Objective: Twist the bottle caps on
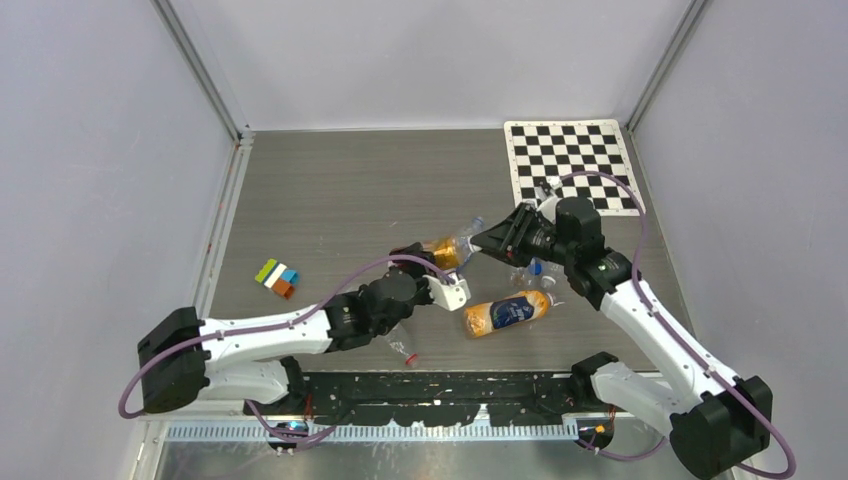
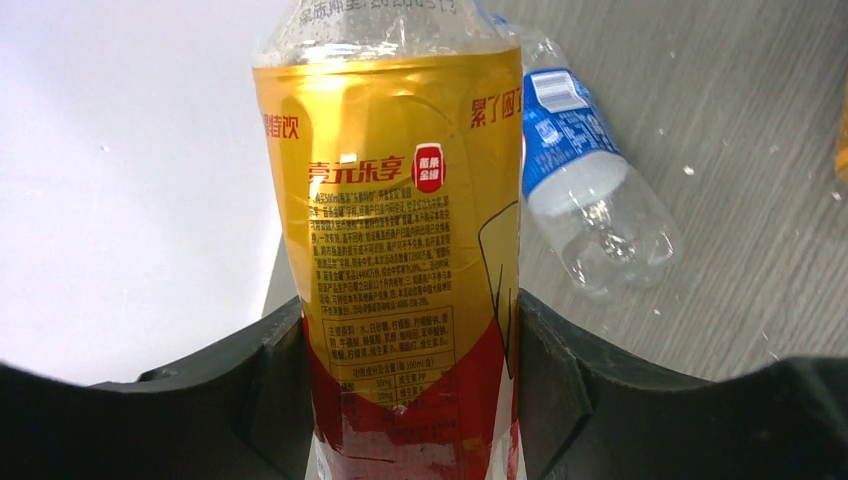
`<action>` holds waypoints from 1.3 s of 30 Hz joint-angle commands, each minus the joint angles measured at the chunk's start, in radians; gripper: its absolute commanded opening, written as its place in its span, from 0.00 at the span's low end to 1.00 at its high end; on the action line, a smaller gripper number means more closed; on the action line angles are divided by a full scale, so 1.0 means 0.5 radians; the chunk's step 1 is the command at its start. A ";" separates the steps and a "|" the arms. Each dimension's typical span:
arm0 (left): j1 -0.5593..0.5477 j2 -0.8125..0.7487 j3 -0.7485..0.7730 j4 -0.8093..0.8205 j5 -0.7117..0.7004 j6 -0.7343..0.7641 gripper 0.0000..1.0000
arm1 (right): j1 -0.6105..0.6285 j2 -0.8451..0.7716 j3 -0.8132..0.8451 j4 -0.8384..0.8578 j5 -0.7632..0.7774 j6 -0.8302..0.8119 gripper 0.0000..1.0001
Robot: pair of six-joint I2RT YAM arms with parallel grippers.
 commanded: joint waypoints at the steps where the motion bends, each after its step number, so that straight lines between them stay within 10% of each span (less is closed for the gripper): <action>1: -0.036 -0.107 0.101 0.186 0.043 -0.009 0.00 | 0.024 -0.133 0.085 0.146 0.207 -0.049 0.34; 6: 0.228 -0.321 0.142 -0.346 0.549 -0.427 0.00 | 0.019 -0.218 0.243 -0.026 0.080 -0.706 0.62; 17: 0.792 -0.426 0.253 -0.771 2.071 -0.807 0.00 | 0.016 -0.233 0.419 -0.193 -0.677 -1.655 0.65; 39: 0.809 -0.315 0.390 -0.816 2.330 -0.805 0.00 | 0.016 0.017 0.661 -0.592 -0.949 -2.088 0.55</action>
